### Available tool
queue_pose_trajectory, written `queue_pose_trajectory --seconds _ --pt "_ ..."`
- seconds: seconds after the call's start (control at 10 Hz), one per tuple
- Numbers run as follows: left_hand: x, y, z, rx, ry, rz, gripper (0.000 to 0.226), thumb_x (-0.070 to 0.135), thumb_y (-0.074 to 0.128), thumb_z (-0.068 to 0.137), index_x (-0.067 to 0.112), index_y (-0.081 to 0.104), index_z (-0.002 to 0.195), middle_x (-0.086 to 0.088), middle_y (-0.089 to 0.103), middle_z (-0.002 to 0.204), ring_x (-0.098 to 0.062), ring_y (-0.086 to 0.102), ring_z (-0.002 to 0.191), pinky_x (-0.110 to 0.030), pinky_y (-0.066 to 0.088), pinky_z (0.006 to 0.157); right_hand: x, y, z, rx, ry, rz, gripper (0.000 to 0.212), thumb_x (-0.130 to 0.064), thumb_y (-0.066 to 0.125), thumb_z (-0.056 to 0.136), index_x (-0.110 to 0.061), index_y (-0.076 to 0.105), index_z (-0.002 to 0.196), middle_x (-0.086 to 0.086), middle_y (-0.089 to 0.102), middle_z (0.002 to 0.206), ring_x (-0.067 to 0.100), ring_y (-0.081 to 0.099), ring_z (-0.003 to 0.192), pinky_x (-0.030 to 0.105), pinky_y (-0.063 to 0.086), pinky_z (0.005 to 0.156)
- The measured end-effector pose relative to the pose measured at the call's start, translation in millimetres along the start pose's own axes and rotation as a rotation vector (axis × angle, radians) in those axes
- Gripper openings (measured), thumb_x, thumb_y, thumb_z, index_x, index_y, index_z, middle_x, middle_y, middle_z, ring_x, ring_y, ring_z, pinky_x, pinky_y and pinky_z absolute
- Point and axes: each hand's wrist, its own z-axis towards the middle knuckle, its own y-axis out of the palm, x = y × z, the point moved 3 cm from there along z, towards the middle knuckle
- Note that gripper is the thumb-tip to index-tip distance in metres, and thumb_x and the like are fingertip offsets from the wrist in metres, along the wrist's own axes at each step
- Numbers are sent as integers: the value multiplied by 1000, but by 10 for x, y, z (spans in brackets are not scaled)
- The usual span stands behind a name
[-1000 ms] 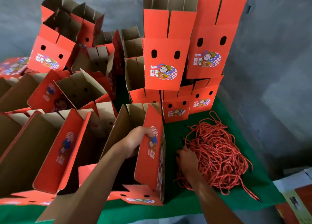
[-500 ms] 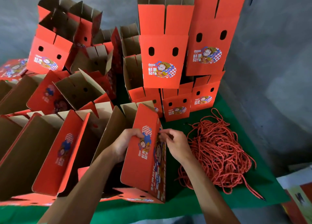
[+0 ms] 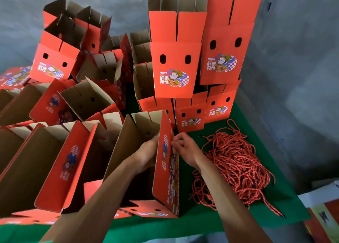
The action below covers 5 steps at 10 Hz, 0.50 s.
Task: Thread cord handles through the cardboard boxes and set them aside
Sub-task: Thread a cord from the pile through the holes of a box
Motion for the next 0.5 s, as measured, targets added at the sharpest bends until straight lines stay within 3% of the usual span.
queue_pose_trajectory --seconds 0.1,0.3,0.4,0.5 --pt "38 119 103 134 84 282 15 10 58 102 -1 64 94 -21 69 94 -35 68 90 -61 49 103 139 39 10 49 4 -22 19 -29 49 108 -11 51 105 -5 61 75 7 59 69 34 47 74" --pt "51 236 259 297 59 409 28 7 51 105 -8 63 125 -24 69 116 -37 67 107 -43 57 92 302 13 -59 33 57 79 27 -45 52 104 -27 48 124 -7 73 83 7 72 80 32 53 77" --pt "77 207 254 333 38 548 30 5 48 105 -10 61 127 -28 65 127 -41 62 119 -47 50 103 388 -62 -231 95 82 -71 50 -42 62 100 -22 41 141 -8 71 99 0 68 93 21 50 79" --pt "145 220 124 296 -60 540 33 9 50 106 -9 54 133 -27 60 132 -39 59 123 -42 49 105 482 -166 -518 322 10 -422 28 -23 68 98 -20 55 123 -8 59 111 5 59 97 26 53 84"
